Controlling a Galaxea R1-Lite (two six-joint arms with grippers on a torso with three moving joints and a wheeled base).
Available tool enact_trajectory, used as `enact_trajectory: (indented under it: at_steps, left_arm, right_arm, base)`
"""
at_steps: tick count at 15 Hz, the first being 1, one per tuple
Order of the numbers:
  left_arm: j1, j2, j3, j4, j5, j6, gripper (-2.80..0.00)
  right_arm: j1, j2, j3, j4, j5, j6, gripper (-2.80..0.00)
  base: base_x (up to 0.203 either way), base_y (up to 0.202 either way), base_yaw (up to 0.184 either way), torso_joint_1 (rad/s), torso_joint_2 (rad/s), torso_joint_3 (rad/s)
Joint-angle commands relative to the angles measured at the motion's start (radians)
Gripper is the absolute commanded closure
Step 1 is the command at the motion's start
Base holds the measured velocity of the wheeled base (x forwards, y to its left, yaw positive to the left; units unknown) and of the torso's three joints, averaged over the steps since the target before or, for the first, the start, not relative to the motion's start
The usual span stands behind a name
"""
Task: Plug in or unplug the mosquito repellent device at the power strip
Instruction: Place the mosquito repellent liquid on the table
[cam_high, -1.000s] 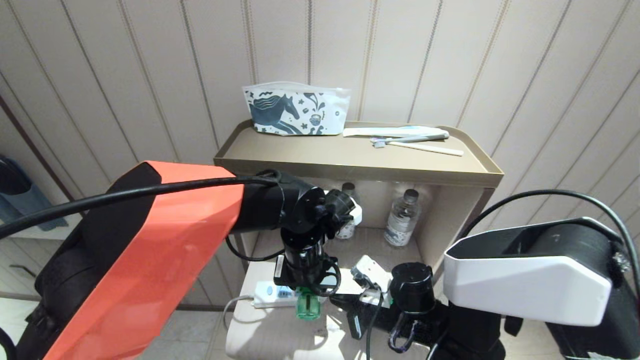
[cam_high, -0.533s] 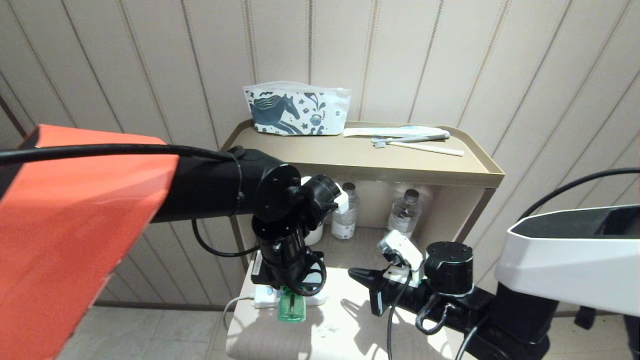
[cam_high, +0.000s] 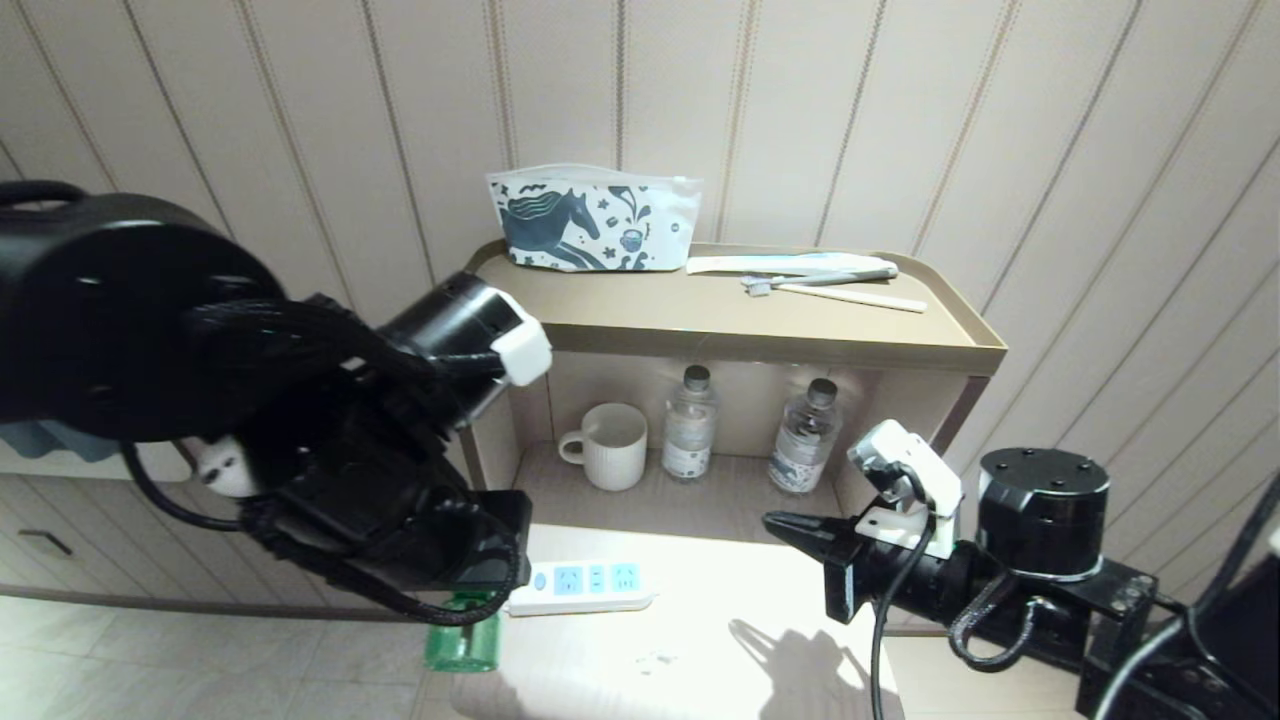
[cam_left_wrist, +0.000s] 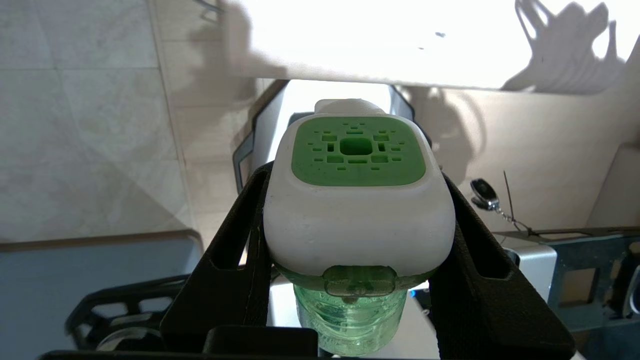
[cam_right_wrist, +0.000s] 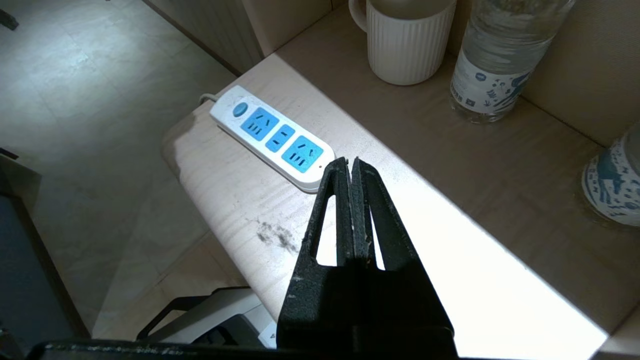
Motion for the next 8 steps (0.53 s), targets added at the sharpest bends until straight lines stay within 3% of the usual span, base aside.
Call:
enact_trajectory:
  at_steps: [1,5,8]
  left_arm:
    - [0.036,-0.171,0.07,0.003,0.002,0.001,0.0]
    - [0.07,-0.305,0.161,0.001,0.004,0.009,0.0]
    - [0.1,-0.388,0.23,-0.027,0.004,0.017,0.0]
  right_arm:
    - [-0.013,-0.205,-0.021,0.149,-0.019,-0.001,0.0]
    - [-0.052,-0.547,-0.087,0.553,-0.177,-0.013,0.0]
    - [-0.131,-0.847,-0.107,0.813,-0.364,-0.049,0.0]
  base:
    - [0.0,0.0,0.0,0.0,0.0,0.0]
    - [0.0,0.0,0.0,0.0,0.0,0.0]
    - [0.0,0.0,0.0,0.0,0.0,0.0]
